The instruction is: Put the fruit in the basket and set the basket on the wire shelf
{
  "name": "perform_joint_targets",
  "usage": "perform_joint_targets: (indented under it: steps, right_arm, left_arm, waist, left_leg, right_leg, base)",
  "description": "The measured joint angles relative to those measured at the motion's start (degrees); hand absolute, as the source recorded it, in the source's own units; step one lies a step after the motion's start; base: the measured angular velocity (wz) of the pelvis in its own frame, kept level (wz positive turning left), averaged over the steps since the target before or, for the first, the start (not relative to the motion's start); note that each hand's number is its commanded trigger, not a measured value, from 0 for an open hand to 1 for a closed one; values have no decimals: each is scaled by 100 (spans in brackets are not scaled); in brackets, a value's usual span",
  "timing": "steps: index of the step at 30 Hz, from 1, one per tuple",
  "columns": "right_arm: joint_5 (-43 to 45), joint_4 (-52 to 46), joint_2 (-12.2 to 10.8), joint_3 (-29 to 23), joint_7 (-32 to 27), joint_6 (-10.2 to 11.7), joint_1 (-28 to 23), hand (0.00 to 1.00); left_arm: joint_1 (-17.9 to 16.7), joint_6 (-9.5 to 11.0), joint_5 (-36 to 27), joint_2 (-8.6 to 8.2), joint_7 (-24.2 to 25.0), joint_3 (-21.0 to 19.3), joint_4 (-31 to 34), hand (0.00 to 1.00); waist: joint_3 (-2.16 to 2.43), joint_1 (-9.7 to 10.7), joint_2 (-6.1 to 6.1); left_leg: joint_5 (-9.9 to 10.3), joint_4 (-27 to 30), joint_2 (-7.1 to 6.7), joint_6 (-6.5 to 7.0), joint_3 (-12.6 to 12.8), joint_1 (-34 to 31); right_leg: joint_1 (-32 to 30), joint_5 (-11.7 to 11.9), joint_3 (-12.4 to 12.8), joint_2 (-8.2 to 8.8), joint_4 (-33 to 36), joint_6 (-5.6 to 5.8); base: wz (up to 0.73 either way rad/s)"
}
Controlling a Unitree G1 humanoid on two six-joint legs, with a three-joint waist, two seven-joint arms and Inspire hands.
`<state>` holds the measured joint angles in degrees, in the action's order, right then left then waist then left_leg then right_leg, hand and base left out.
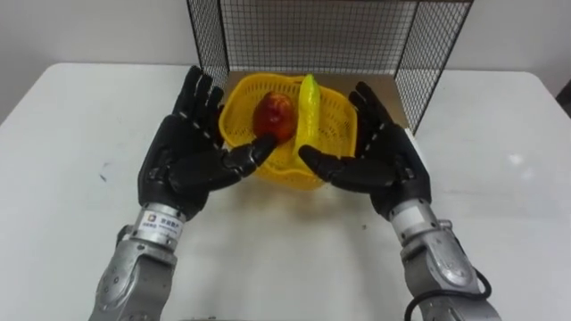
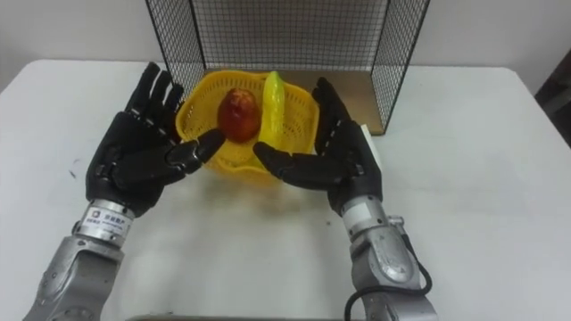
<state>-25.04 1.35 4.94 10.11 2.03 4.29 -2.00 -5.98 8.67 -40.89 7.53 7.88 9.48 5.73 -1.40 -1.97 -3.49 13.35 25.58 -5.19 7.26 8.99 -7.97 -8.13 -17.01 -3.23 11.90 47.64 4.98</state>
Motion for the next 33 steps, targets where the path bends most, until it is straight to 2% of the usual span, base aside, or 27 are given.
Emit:
perform_joint_targets:
  steps: [2, 3, 4, 5, 7, 9, 16, 26, 33]
  right_arm:
    - [-6, -5, -23, 36, 1, 16, 68, 0]
    - [-10, -4, -23, 36, 1, 15, 71, 0]
    - [-20, -4, -24, 26, 0, 15, 77, 0]
    - [-31, -1, -28, 33, -2, 15, 82, 0]
    - [-134, 0, 24, 28, -7, 15, 108, 0]
    - [-180, 1, 23, 28, -15, 15, 174, 0]
    - [-172, -4, 69, 19, -17, 17, 347, 0]
    - [-198, -6, 75, -6, -28, 17, 363, 0]
    - [-161, -9, 68, -31, -82, 15, 363, 0]
  left_arm:
    - [22, 49, 0, 16, 0, -42, -2, 0]
    - [24, 48, 16, 13, 0, -35, -2, 0]
    - [29, 48, 30, 13, 0, -19, -1, 0]
    - [37, 35, 28, -5, 0, -22, -20, 0]
    - [77, 9, 25, -17, 0, -12, -20, 0]
    - [158, 9, 19, 45, 0, -16, -21, 0]
    - [163, -5, 37, 31, 0, -24, -20, 0]
    - [165, -13, 51, -35, 0, -4, -27, 0]
    - [281, -238, 52, -47, 0, -28, -277, 0]
  waist:
    - [-30, 16, 61]
    - [-43, 35, 90]
    - [-53, 49, 108]
    - [-43, 44, 158]
    - [18, 24, 273]
    - [16, 27, 284]
    - [43, 29, 284]
    - [56, 224, 303]
    - [56, 328, 303]
  left_leg:
    - [54, -18, 124, 18, 2, 4]
    - [60, -16, 150, 24, -10, 0]
    - [67, -26, 139, 29, -19, 1]
    - [91, -40, 126, 27, -34, 12]
    - [77, -186, 157, 4, -44, 45]
    - [42, -302, 169, -21, -50, 132]
    - [-5, -661, 283, -102, -8, 426]
    - [-19, -855, 321, -128, 109, 588]
    - [-38, -990, 344, -158, 183, 667]
  right_leg:
    - [-97, -172, -49, -241, -577, -55]
    - [-96, -192, -83, -310, -838, -70]
    - [-105, -113, -154, -418, -1427, -123]
    - [-93, 86, -162, -507, -1731, -167]
    - [-14, 198, -158, -581, -2021, -194]
    - [68, 235, -174, -603, -2193, -204]
    - [417, 443, -144, -779, -2726, -268]
    - [532, 504, -139, -815, -2913, -272]
    - [558, 544, -146, -835, -3002, -305]
  base:
    - [-4]
    - [9]
    - [13]
    - [9]
    - [-6]
    - [-5]
    - [-8]
    - [-6]
    - [-7]
